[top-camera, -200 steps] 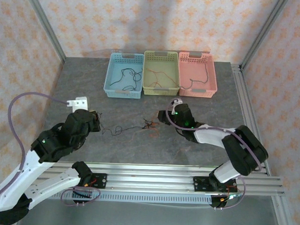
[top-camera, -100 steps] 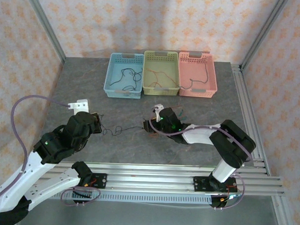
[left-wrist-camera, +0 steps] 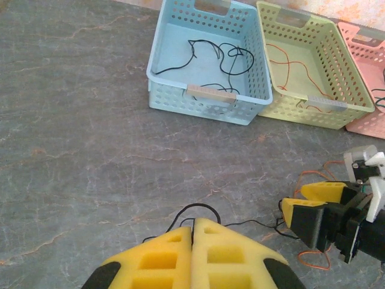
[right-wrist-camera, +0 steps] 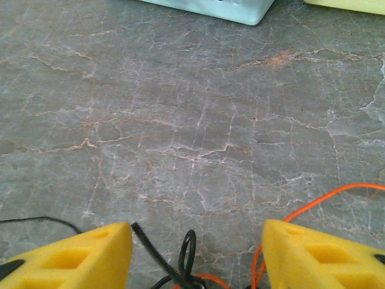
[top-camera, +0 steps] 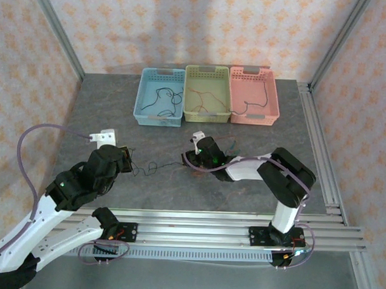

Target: Untangle the cables

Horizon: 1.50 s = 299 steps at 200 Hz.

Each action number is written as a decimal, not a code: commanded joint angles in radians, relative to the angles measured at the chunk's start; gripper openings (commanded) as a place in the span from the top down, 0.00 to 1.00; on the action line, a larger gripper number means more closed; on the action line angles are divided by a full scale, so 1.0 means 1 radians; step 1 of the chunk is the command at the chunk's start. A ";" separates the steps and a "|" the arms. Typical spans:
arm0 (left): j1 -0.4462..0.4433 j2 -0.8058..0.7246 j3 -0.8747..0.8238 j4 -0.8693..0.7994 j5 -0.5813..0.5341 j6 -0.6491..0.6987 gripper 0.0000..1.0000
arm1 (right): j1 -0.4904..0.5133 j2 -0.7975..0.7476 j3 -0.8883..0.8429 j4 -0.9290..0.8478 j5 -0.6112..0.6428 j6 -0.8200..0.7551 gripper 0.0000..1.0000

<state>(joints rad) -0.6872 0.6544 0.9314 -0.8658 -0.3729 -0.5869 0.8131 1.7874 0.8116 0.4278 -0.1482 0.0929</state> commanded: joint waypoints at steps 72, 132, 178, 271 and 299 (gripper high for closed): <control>-0.008 -0.004 -0.058 0.055 0.028 -0.032 1.00 | 0.008 -0.013 -0.002 0.045 0.127 -0.047 0.86; -0.007 0.064 -0.164 0.182 0.124 -0.084 0.74 | 0.008 -0.157 -0.102 0.101 0.150 -0.046 1.00; -0.010 0.278 -0.106 0.254 0.209 -0.059 0.22 | 0.004 -0.207 -0.130 0.100 0.196 -0.053 1.00; -0.135 0.508 -0.013 0.461 0.261 0.282 0.24 | -0.099 -0.308 -0.148 0.030 -0.020 0.020 1.00; -0.135 0.489 -0.047 0.617 0.326 0.429 0.25 | -0.119 -0.334 -0.155 0.028 -0.088 0.031 1.00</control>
<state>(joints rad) -0.8185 1.1675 0.8963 -0.4271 -0.0929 -0.3447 0.7078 1.4925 0.6750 0.4686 -0.1478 0.0971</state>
